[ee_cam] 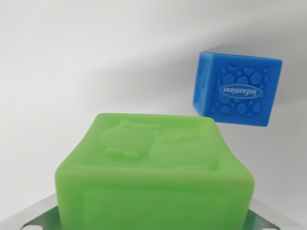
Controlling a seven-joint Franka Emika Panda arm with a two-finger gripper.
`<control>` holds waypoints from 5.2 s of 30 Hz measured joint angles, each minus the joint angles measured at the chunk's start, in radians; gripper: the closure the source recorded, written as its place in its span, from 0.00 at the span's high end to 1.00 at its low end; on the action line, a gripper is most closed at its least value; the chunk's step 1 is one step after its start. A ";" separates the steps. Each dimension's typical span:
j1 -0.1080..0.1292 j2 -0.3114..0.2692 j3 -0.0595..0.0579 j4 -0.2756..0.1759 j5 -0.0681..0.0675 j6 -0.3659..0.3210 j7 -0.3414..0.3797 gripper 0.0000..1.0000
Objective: Stack cube
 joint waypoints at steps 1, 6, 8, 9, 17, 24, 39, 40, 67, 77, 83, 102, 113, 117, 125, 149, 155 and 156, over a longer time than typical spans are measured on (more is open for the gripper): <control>-0.001 0.000 -0.002 0.001 0.000 0.000 -0.001 0.00; -0.012 0.005 -0.015 0.009 0.000 -0.004 -0.015 0.00; -0.017 0.008 -0.020 0.014 0.000 -0.006 -0.020 0.00; -0.019 0.009 -0.022 0.015 0.000 -0.007 -0.022 0.00; -0.033 0.018 -0.041 0.029 0.000 -0.011 -0.041 0.00; -0.045 0.027 -0.058 0.043 0.001 -0.016 -0.058 0.00; -0.060 0.074 -0.087 0.068 0.032 0.000 -0.103 0.00; -0.060 0.090 -0.086 0.068 0.041 0.012 -0.110 0.00; -0.074 0.288 -0.031 0.081 0.225 0.181 -0.243 0.00; -0.080 0.306 -0.020 0.085 0.245 0.195 -0.258 1.00; -0.081 0.307 -0.020 0.086 0.246 0.196 -0.259 1.00; -0.081 0.307 -0.020 0.086 0.246 0.196 -0.259 1.00; -0.078 0.304 -0.023 0.086 0.242 0.194 -0.256 1.00; -0.071 0.288 -0.033 0.084 0.227 0.182 -0.246 1.00; -0.057 0.233 -0.060 0.076 0.172 0.140 -0.207 1.00; -0.064 -0.027 -0.088 0.075 -0.023 -0.101 -0.066 1.00; -0.068 -0.099 -0.087 0.091 -0.052 -0.185 -0.044 1.00; -0.068 -0.105 -0.086 0.093 -0.054 -0.193 -0.043 1.00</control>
